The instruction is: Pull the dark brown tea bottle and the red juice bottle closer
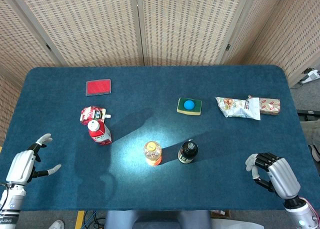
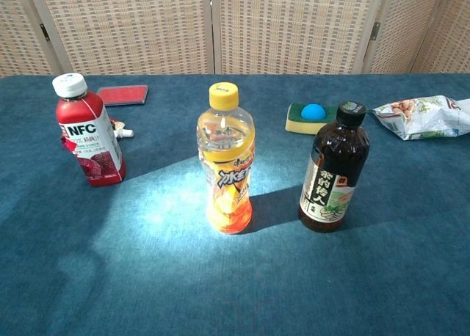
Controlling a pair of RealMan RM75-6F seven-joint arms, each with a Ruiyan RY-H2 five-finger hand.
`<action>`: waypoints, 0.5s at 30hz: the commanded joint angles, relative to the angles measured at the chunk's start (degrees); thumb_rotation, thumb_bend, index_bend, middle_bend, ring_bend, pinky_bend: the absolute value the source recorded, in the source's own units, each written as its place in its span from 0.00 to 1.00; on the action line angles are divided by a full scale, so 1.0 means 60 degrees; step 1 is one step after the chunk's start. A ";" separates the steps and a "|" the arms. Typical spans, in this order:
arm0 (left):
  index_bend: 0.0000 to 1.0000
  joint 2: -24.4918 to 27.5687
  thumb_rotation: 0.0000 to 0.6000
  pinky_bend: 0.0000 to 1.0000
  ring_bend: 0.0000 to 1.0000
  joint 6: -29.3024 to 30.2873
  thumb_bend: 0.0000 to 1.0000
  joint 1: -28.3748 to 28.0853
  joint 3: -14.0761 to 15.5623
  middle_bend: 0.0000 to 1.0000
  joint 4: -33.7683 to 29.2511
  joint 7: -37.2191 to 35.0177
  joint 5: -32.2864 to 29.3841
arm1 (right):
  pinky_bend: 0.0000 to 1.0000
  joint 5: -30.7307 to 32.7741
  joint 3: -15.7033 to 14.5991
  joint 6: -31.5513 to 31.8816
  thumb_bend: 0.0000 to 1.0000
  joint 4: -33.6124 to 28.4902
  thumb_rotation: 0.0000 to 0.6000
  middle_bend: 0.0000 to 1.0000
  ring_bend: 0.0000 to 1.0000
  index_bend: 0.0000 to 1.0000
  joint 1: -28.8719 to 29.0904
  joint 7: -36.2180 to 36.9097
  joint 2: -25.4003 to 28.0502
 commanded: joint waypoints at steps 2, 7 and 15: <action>0.07 -0.0370 1.00 0.49 0.22 -0.0575 0.07 -0.0515 -0.0504 0.17 0.0233 -0.0195 -0.0698 | 0.54 -0.0273 -0.0153 0.0090 0.27 -0.0154 1.00 0.51 0.48 0.60 -0.0081 0.0034 0.0202; 0.06 -0.0626 1.00 0.45 0.19 -0.1402 0.07 -0.1009 -0.0978 0.13 0.0267 -0.0630 -0.1582 | 0.54 -0.0543 -0.0210 0.0295 0.27 -0.0242 1.00 0.51 0.47 0.60 -0.0190 -0.0008 0.0312; 0.03 -0.0911 1.00 0.37 0.13 -0.2568 0.07 -0.1694 -0.1336 0.07 0.0742 -0.1279 -0.2209 | 0.54 -0.0589 -0.0176 0.0224 0.27 -0.0221 1.00 0.51 0.47 0.60 -0.0214 0.0012 0.0349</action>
